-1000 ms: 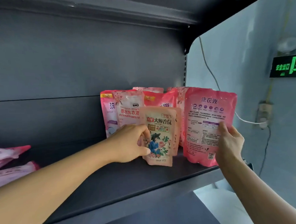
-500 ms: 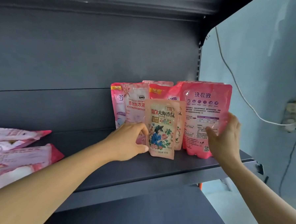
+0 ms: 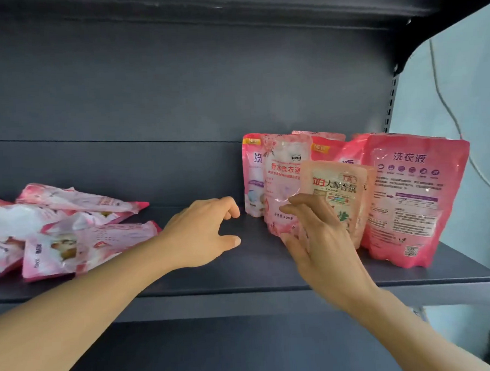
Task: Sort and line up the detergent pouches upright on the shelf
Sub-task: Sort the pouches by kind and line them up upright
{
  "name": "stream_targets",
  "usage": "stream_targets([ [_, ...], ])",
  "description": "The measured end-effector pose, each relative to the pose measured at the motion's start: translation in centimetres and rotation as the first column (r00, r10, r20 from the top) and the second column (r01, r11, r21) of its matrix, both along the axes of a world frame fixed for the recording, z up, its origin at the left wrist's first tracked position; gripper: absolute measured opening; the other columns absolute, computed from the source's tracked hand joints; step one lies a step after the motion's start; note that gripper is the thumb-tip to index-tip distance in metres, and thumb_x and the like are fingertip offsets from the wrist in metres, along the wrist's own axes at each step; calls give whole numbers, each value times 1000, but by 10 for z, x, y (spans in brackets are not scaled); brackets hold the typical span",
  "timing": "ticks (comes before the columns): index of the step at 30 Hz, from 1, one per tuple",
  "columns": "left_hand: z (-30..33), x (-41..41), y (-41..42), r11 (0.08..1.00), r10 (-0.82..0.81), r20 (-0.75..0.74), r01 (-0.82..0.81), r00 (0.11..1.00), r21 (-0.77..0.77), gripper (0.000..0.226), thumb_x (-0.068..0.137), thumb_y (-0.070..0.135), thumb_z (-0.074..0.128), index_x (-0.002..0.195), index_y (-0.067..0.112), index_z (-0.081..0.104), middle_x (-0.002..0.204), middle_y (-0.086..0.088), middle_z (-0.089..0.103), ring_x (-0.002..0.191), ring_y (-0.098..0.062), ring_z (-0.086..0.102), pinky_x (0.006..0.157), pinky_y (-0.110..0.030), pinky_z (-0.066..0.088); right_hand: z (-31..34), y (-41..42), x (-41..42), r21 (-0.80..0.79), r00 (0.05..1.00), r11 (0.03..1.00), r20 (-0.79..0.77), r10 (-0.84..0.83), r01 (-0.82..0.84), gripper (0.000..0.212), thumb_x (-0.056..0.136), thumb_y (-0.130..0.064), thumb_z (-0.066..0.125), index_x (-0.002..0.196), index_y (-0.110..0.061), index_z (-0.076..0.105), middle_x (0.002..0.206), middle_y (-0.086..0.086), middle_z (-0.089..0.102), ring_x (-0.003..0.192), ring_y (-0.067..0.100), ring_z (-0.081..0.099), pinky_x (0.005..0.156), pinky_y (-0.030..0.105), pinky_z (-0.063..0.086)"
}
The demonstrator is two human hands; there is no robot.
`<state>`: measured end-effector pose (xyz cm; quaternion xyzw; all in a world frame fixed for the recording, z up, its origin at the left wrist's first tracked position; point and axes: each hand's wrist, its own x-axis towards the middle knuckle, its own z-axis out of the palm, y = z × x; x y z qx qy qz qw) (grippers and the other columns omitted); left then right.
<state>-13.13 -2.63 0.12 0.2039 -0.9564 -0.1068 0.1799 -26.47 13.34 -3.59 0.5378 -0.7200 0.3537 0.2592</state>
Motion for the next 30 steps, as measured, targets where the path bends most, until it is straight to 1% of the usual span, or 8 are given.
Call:
stream_targets([
  [6,3,70,-60,995,100,-36,-100,994,8,31,83,34,65,111,30,54,116,14,58,110,-9,53,94,-38,46,-1,-66,47,91,996,992,30,85,-88,33,86,-15,64,119,-13,59,126,-2,50,109,16,55,84,21,41],
  [10,0,119,-108,987,155,-45,-152,987,56,33,82,31,64,113,28,56,115,13,59,109,-8,54,96,-37,45,0,-114,81,137,982,981,149,115,-135,33,89,-20,61,121,-18,56,126,-10,48,100,11,57,88,22,44],
  [14,-7,156,-149,981,178,-15,-176,984,75,33,82,32,66,113,29,55,117,13,58,110,-9,54,95,-39,47,-2,-158,105,176,941,971,323,101,-164,27,90,-22,60,117,-20,58,117,-10,54,99,3,54,78,5,38],
  [17,-14,172,-170,987,135,30,-137,990,79,34,84,33,64,115,30,54,124,13,56,116,-7,51,96,-39,46,2,-182,113,249,833,957,553,-16,-148,16,92,-25,56,106,-18,59,98,-4,65,89,20,64,62,5,44],
  [21,-21,177,-185,996,69,113,-76,991,50,39,82,40,63,117,35,49,124,15,53,114,-7,51,93,-36,48,2,-209,105,388,645,902,742,-184,-188,30,92,-33,53,87,-5,59,86,7,65,74,25,60,73,30,47],
  [24,-25,172,-185,998,46,165,-38,985,-52,49,78,56,62,121,36,49,121,16,50,111,-8,49,90,-30,45,1,-225,99,364,460,890,862,-211,-274,32,90,-35,58,77,-6,56,79,14,56,71,23,51,68,33,42],
  [27,-27,166,-182,992,45,174,-23,984,-126,54,78,61,60,123,32,49,121,15,50,110,-9,49,81,-24,38,5,-240,95,394,386,873,882,-270,-288,34,92,-29,58,93,5,62,82,15,65,66,26,61,63,31,50],
  [30,-27,162,-181,991,34,146,-15,989,-130,56,78,62,60,123,31,49,124,15,51,112,-10,49,85,-26,43,9,-251,93,419,313,862,891,-329,-286,30,93,-29,57,101,0,62,82,11,70,63,23,67,59,31,56],
])
